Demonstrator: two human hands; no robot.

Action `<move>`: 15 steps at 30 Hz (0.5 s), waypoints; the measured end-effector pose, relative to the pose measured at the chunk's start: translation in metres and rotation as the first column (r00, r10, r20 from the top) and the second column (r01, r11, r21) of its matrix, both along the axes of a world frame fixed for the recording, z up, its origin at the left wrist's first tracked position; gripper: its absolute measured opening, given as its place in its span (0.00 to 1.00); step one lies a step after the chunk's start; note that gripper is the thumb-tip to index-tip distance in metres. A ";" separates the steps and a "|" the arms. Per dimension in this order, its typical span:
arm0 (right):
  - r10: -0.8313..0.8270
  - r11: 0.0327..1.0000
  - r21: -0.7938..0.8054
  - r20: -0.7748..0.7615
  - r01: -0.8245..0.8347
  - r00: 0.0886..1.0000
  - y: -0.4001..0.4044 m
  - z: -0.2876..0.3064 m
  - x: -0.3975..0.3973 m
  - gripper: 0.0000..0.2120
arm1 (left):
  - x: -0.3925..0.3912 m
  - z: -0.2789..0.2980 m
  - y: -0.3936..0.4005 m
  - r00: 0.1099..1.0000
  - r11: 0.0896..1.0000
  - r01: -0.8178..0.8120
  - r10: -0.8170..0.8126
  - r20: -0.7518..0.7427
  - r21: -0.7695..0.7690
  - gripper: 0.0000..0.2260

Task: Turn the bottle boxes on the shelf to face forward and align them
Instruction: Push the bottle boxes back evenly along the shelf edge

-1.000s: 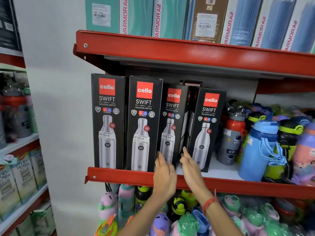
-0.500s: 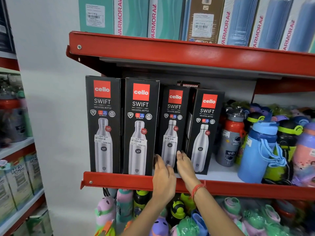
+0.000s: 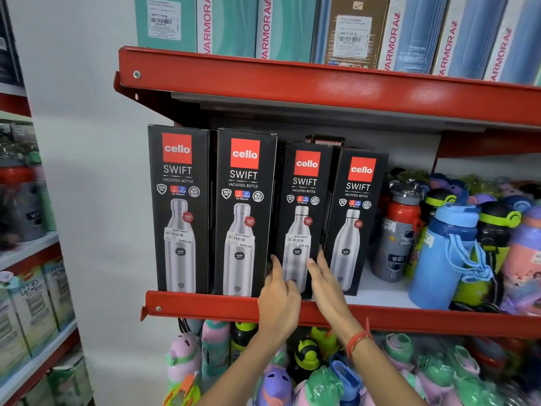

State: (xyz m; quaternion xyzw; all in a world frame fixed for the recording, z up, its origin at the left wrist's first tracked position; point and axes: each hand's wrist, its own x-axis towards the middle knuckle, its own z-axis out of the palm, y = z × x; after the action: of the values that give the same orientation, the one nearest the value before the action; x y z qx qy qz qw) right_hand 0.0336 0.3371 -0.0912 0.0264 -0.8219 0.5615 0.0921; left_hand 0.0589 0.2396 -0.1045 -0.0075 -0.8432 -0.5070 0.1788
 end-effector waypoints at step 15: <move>0.012 0.974 0.226 -0.058 0.001 0.998 0.008 0.004 0.036 0.24 | 0.029 -0.002 -0.023 0.988 0.990 0.040 -0.060 -0.141 -0.137 0.29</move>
State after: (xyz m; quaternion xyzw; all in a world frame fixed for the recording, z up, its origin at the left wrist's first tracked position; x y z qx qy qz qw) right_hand 0.0699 0.3446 -0.0868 0.0556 -0.8773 0.4635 0.1113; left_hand 0.0879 0.2162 -0.1066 -0.0776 -0.8596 -0.4518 0.2259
